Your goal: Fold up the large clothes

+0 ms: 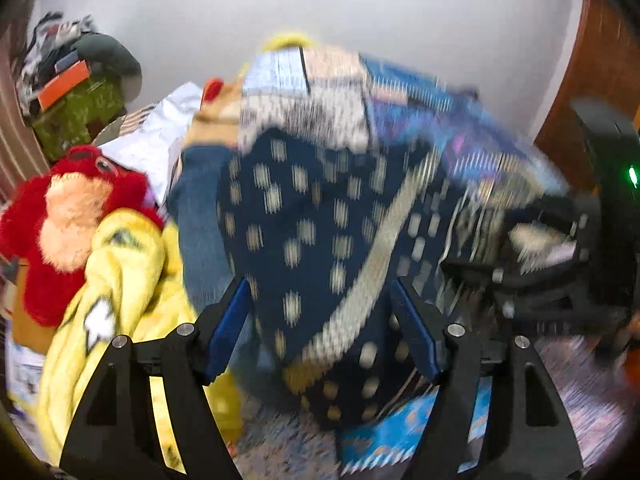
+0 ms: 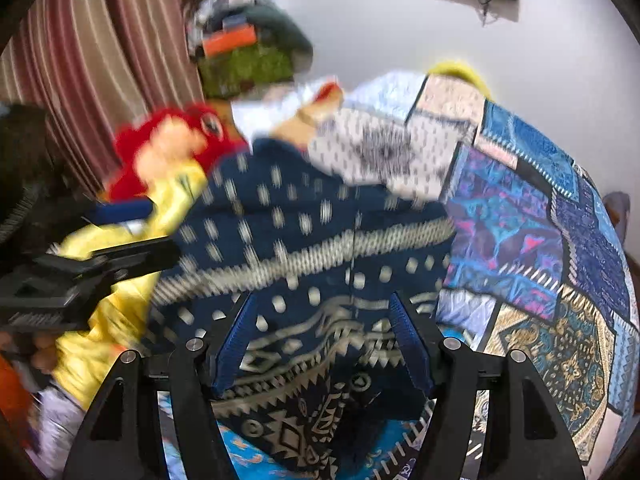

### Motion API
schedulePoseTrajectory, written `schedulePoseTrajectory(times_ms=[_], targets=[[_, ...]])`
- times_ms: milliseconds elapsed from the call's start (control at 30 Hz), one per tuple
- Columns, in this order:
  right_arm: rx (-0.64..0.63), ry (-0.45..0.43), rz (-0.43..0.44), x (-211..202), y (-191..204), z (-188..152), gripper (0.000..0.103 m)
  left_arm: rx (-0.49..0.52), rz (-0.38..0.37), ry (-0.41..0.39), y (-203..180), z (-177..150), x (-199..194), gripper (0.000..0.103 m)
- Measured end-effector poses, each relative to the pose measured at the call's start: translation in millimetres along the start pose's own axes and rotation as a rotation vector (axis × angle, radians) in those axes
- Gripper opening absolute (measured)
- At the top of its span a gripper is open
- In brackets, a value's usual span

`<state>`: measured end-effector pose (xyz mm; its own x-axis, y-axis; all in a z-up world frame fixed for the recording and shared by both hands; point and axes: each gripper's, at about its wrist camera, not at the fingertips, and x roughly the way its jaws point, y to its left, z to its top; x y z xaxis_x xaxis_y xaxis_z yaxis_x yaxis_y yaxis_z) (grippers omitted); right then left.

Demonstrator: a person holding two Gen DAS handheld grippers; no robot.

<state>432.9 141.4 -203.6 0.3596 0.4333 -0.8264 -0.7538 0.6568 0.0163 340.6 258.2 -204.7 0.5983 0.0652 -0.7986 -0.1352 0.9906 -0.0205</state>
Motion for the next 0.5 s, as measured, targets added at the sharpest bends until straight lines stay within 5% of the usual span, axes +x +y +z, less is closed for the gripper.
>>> schedulePoseTrajectory(times_ms=[100, 300, 500], targets=[[-0.033, 0.054, -0.069, 15.4, -2.6, -27.4, 0.066, 0.010, 0.007, 0.031, -6.2, -27.1, 4.7, 0.079], [0.018, 0.092, -0.062, -17.6, -18.7, -67.9, 0.067, -0.003, 0.051, 0.050, -14.9, -56.2, -25.0, 0.079], [0.097, -0.047, -0.047, -102.9, -18.0, -85.8, 0.067, -0.007, 0.086, -0.097, -29.1, -55.7, -102.7, 0.079]])
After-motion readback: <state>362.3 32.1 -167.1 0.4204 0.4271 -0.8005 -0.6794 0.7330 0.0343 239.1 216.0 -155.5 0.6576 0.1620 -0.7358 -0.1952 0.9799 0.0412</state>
